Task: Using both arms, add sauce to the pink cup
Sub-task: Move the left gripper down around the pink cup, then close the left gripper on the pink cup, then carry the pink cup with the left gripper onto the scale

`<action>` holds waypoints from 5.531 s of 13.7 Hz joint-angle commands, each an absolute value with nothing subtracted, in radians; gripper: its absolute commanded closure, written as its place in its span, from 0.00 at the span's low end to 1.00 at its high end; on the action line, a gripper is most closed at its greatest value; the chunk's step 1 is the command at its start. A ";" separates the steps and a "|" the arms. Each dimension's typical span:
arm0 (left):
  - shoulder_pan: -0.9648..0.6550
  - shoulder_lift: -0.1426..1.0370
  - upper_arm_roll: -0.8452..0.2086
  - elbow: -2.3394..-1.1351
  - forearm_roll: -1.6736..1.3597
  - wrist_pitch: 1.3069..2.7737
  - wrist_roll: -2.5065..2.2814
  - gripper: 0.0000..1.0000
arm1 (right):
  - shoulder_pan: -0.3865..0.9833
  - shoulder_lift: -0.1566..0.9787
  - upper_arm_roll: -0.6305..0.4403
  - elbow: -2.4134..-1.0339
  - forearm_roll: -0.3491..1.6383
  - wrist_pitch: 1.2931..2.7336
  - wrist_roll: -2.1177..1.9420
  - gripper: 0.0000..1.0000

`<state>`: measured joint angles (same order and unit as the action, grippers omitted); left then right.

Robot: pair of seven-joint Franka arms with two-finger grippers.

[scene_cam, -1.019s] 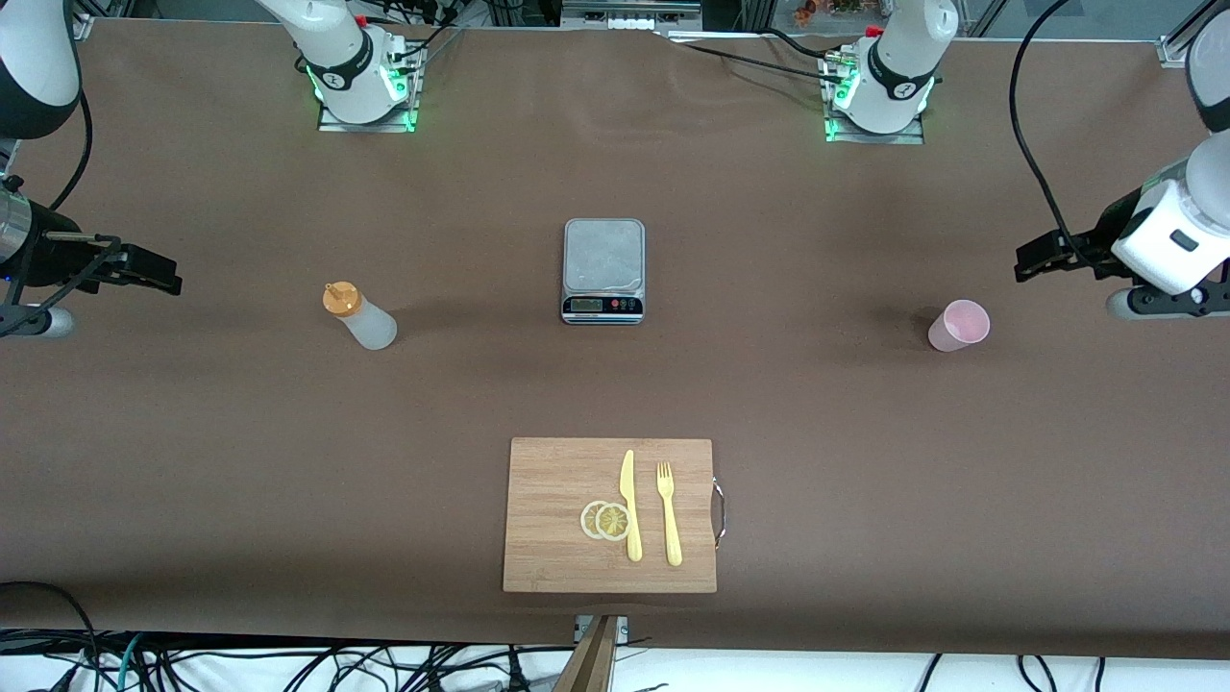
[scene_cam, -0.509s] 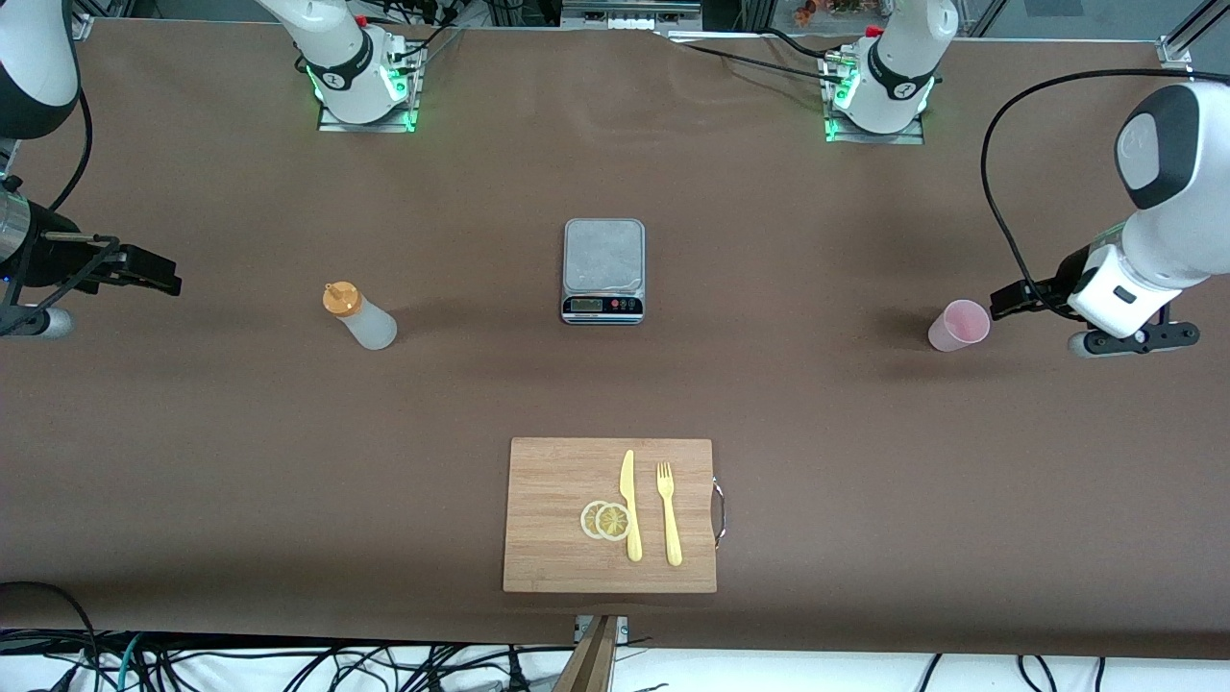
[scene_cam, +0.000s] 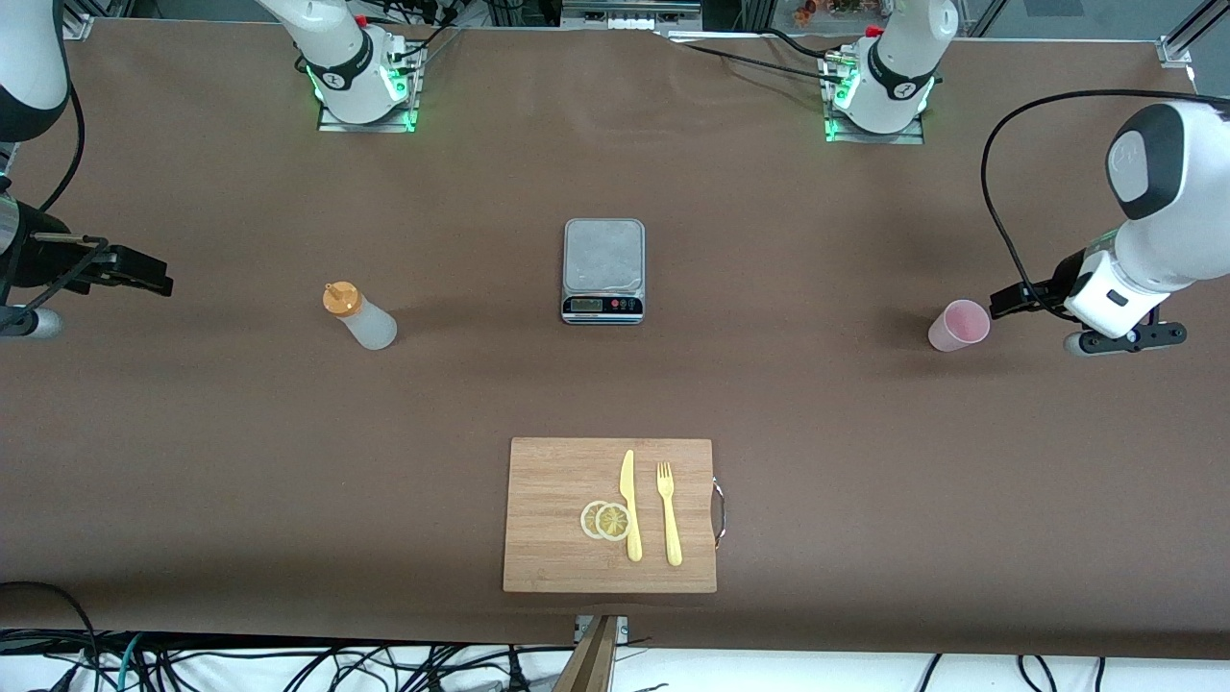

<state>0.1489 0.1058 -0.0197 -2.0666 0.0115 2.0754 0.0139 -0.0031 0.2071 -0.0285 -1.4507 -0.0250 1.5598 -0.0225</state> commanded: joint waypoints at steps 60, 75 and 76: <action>-0.457 0.425 -0.447 -1.993 -0.101 2.441 -0.980 1.00 | -0.017 0.238 -0.029 -1.428 -0.015 1.568 -0.057 0.00; -0.480 0.463 -0.403 -1.947 -0.075 2.453 -0.983 0.17 | -0.041 0.274 -0.029 -1.445 -0.021 1.568 -0.188 0.00; -0.479 0.447 -0.402 -1.947 -0.069 2.451 -0.982 0.00 | -0.047 0.276 -0.029 -1.445 -0.021 1.569 -0.246 0.00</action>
